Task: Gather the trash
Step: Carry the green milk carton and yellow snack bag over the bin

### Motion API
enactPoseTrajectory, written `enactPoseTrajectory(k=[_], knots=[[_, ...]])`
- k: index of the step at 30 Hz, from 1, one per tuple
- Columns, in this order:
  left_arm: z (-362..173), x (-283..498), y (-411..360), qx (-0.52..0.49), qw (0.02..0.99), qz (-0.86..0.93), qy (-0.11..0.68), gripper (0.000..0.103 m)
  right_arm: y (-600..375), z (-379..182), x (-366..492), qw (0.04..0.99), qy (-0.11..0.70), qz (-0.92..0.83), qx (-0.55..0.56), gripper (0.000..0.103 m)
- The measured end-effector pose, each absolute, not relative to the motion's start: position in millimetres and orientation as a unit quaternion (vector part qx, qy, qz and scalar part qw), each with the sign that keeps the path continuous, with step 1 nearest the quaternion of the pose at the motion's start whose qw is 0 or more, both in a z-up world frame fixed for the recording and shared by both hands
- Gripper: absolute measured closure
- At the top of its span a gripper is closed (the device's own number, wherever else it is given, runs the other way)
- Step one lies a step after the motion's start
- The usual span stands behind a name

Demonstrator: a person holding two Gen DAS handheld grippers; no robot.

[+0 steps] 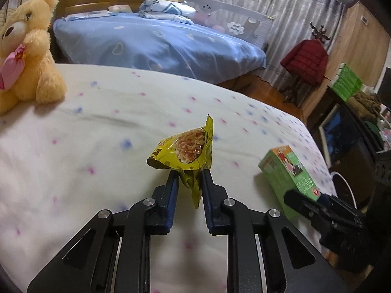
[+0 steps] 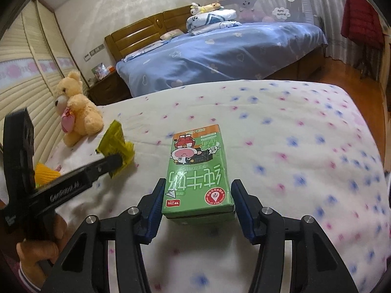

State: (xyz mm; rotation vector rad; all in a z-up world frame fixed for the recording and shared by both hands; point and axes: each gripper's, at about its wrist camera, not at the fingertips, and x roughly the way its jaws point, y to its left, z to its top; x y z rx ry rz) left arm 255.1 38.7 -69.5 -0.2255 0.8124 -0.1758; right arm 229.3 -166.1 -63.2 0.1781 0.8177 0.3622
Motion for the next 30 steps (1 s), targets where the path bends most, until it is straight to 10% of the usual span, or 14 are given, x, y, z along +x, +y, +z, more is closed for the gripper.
enactPoseTrajectory(k=[30], knots=[[-54,178,-70,-0.066,0.893,-0.181,0.408,0.085,-276,-40,139,0.924,0.34,0.102,0.143,0.049]])
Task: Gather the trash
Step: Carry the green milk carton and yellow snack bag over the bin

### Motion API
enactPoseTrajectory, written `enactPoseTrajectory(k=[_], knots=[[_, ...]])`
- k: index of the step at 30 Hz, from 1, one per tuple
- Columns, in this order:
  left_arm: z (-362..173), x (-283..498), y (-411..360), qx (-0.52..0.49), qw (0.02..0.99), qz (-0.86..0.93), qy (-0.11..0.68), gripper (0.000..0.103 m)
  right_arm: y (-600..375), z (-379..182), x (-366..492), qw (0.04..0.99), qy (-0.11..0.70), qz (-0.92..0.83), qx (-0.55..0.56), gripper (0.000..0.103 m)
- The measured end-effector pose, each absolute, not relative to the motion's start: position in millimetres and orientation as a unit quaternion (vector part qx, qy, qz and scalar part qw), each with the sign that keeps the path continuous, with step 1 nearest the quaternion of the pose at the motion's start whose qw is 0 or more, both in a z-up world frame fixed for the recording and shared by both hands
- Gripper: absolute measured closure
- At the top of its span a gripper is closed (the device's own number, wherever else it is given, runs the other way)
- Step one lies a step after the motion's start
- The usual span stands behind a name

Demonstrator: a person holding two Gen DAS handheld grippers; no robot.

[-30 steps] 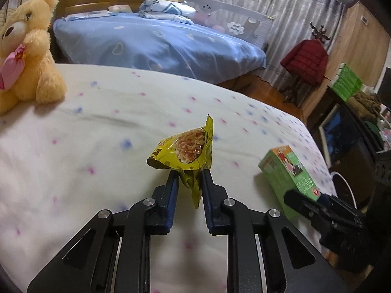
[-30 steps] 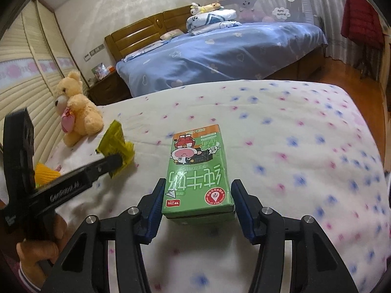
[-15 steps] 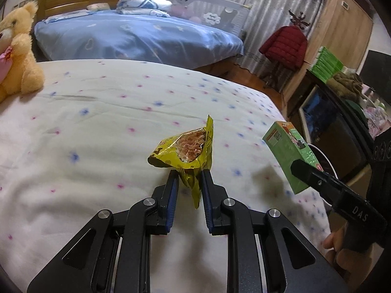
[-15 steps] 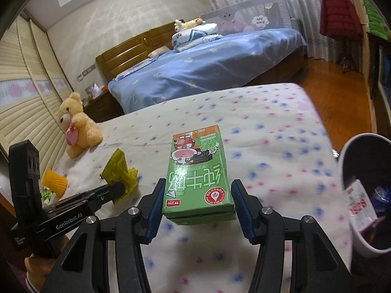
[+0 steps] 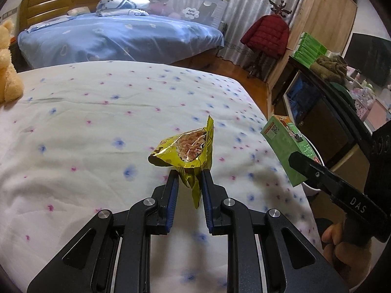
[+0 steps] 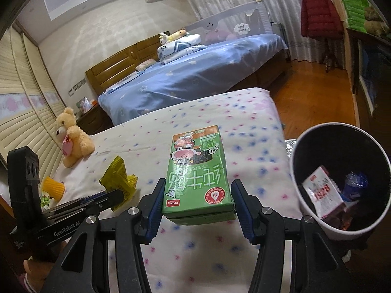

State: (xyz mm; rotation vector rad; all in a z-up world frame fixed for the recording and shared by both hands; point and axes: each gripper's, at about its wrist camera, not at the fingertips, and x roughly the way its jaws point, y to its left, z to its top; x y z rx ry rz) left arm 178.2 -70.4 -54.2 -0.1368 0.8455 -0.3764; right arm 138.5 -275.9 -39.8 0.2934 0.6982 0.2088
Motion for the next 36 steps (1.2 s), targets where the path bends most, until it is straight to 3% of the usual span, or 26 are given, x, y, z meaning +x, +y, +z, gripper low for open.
enactPoseTrajectory(k=[36], knots=[[-48,165,-150,-0.009,0.877,-0.255,0.407,0.085,-334,-45,109,0.925,0.334,0.056,0.174,0.049]])
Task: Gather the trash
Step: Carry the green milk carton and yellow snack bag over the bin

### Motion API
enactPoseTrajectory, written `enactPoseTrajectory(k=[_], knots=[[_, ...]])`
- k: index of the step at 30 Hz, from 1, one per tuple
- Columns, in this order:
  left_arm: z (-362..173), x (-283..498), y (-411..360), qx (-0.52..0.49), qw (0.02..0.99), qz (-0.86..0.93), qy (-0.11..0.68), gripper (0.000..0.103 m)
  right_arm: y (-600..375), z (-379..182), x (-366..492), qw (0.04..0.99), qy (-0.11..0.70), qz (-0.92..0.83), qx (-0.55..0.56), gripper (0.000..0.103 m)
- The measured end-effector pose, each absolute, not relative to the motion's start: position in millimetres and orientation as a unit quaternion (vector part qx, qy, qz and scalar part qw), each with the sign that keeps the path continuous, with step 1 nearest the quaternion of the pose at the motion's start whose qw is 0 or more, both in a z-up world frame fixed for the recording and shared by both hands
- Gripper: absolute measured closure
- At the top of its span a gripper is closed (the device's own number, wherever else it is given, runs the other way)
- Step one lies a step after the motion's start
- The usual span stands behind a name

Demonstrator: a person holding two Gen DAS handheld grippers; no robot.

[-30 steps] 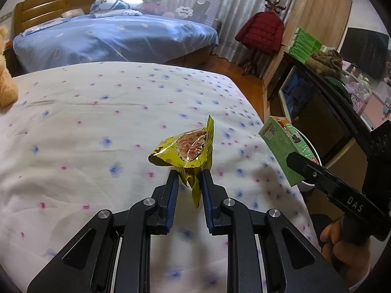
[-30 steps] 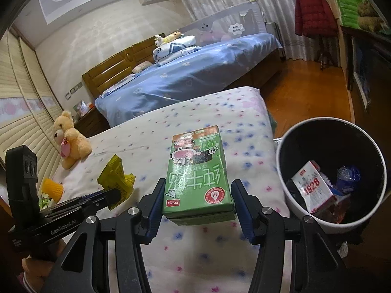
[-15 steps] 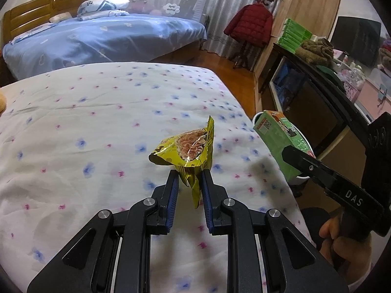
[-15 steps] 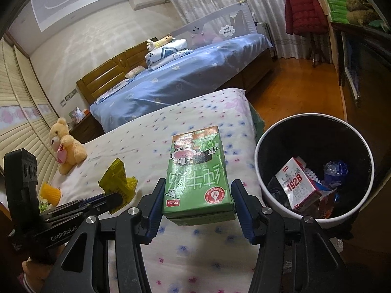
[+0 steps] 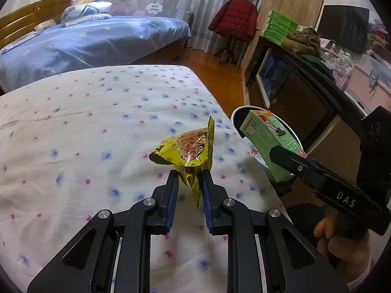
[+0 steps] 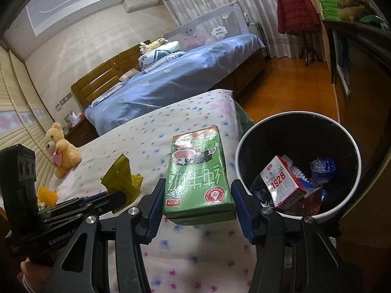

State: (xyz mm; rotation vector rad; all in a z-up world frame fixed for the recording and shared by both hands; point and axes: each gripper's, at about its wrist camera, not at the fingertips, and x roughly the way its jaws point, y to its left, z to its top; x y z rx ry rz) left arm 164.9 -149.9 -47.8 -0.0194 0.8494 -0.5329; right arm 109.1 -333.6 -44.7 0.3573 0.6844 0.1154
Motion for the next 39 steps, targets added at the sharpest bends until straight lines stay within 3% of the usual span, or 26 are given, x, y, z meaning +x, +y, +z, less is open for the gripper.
enactPoseTrajectory(k=[39], knots=[[-38,165,-223,0.035,0.865,-0.304,0.397,0.085,-391,-46,92,0.927,0.322,0.002,0.195,0.049]])
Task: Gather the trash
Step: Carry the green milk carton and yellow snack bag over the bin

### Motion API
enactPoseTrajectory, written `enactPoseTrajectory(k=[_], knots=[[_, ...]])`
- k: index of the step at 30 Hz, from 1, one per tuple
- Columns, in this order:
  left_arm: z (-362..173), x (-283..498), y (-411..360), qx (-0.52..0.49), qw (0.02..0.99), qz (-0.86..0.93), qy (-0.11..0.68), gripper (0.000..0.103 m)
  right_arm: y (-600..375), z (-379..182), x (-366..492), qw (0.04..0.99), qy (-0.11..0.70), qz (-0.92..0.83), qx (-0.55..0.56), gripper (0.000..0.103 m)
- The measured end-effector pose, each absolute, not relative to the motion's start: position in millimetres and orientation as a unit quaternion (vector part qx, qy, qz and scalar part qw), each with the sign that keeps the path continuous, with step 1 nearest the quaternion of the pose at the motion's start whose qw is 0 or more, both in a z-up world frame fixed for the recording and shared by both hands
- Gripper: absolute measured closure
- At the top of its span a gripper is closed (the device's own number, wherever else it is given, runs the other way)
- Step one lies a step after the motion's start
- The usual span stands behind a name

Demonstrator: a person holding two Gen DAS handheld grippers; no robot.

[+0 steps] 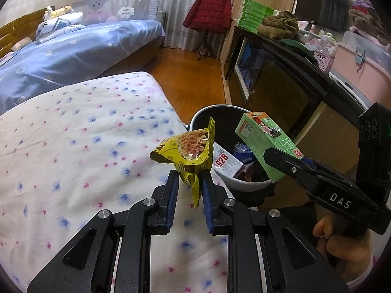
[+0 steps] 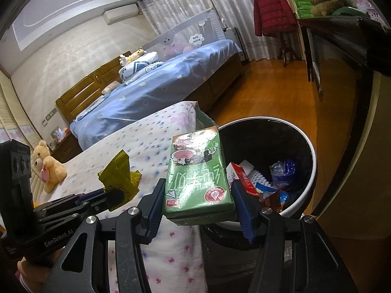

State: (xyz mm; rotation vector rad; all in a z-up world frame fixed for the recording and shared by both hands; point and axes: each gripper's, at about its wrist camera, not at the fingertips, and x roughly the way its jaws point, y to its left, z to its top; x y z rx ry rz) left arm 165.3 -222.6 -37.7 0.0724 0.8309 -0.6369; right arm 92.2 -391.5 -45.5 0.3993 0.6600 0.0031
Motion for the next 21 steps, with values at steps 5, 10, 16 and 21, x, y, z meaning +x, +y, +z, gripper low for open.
enactPoseTrajectory(k=[5,10,16,21], knots=[[-37,166,-229,0.037,0.864,-0.308,0.397,0.085,-395,-45,92,0.926,0.322,-0.002,0.195,0.049],[-36,167,-235,0.042,0.862,-0.312,0.396,0.085,-398,-45,93,0.926,0.323,-0.007,0.197,0.049],[-36,168,-245,0.05,0.86,-0.317,0.396,0.085,-405,-47,92,0.924,0.324,-0.014,0.202,0.049],[-36,169,-253,0.055,0.858,-0.32,0.397,0.085,-411,-49,92,0.923,0.325,-0.019,0.204,0.049]])
